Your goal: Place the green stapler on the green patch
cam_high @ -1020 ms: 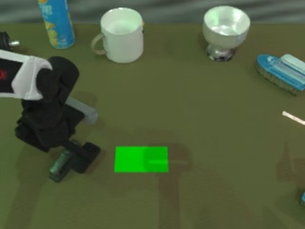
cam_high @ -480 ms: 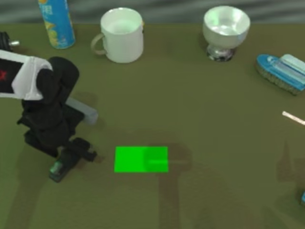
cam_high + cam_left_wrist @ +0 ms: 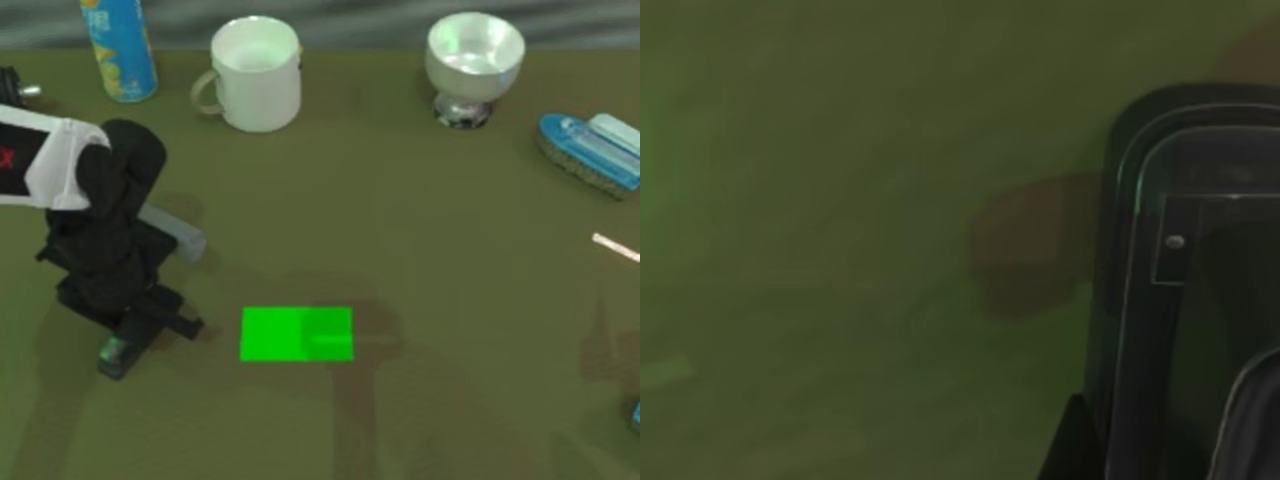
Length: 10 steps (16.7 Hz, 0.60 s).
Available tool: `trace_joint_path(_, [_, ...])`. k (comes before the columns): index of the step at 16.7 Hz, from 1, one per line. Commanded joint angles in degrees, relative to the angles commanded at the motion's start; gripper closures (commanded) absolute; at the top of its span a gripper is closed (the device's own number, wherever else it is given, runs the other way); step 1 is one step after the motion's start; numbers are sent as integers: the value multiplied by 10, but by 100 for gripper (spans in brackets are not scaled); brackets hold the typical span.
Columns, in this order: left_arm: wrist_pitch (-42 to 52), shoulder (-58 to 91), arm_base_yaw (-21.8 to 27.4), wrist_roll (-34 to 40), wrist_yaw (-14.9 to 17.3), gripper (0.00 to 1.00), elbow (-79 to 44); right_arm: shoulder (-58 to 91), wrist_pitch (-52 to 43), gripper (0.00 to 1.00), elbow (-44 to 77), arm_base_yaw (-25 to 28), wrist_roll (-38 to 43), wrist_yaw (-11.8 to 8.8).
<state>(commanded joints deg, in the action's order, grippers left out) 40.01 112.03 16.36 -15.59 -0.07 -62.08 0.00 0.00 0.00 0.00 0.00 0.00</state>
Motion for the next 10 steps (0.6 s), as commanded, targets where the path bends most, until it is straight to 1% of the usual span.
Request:
trace_joint_path(6, [2,-1,0,-1,0,100,-2,0,0,0,0,0,0,0])
trace_joint_path(8, [23,-9,0,-1,0,100,-17,0,0,0,0,0,0,0])
trace_joint_path(10, [67,-26,-2,0,0,100,-43,0,0,0,0,0,0,0])
